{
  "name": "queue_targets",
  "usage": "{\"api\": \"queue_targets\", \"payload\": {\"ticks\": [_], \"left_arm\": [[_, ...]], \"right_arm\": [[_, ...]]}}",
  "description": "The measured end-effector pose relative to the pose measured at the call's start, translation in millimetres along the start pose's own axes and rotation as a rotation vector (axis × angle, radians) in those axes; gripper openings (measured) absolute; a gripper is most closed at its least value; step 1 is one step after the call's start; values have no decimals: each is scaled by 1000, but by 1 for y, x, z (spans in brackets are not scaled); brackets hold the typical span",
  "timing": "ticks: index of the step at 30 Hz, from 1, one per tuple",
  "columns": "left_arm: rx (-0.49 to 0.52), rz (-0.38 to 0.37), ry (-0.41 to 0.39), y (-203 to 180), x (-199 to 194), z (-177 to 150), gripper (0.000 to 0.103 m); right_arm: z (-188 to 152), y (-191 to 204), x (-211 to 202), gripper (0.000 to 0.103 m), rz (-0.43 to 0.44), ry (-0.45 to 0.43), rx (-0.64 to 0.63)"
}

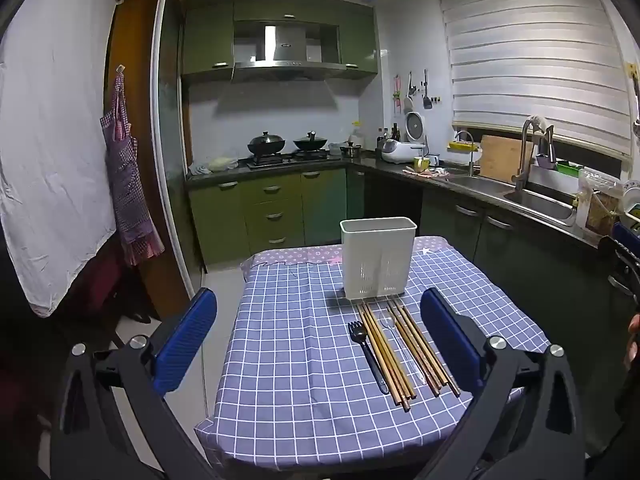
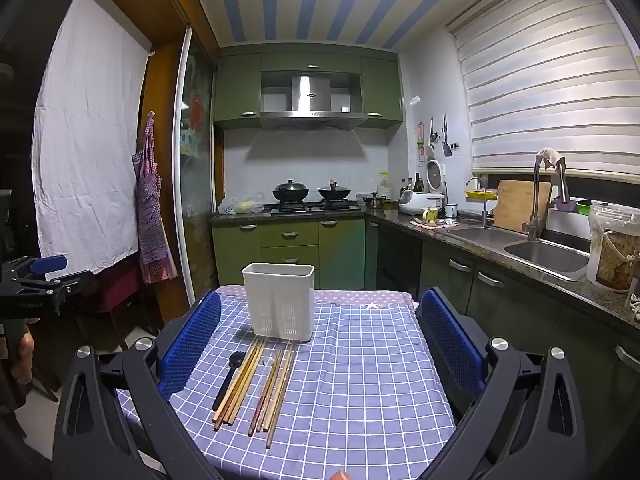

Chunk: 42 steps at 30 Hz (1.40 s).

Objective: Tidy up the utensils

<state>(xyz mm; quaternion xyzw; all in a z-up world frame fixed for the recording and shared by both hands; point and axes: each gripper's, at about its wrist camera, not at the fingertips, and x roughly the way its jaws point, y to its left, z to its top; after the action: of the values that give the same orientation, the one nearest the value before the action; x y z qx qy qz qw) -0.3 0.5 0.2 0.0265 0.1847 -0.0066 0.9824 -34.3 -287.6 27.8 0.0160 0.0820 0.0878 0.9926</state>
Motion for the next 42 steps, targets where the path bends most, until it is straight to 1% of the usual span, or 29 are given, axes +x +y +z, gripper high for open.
{"api": "queue_targets", "payload": {"ticks": [5,8,13,15,20,42], "left_arm": [[3,-3,2,-1,1,0,97],[4,-6,6,-1,1,-1,97],[5,-3,8,-4,-5,-6,97],[5,-3,14,-3,2,-4,97],[5,-2,24,-2,6,-6,97],[13,-5,51,-4,20,-9,97]], "right_arm": [[-1,3,0,99,-2,7,-5],[0,-3,1,99,-2,12,-3],[0,-2,7,99,0,19,-2],[-5,5,8,99,3,23,3],[-9,11,11,99,5,33,4],[-5,8,14,99,13,51,20]]}}
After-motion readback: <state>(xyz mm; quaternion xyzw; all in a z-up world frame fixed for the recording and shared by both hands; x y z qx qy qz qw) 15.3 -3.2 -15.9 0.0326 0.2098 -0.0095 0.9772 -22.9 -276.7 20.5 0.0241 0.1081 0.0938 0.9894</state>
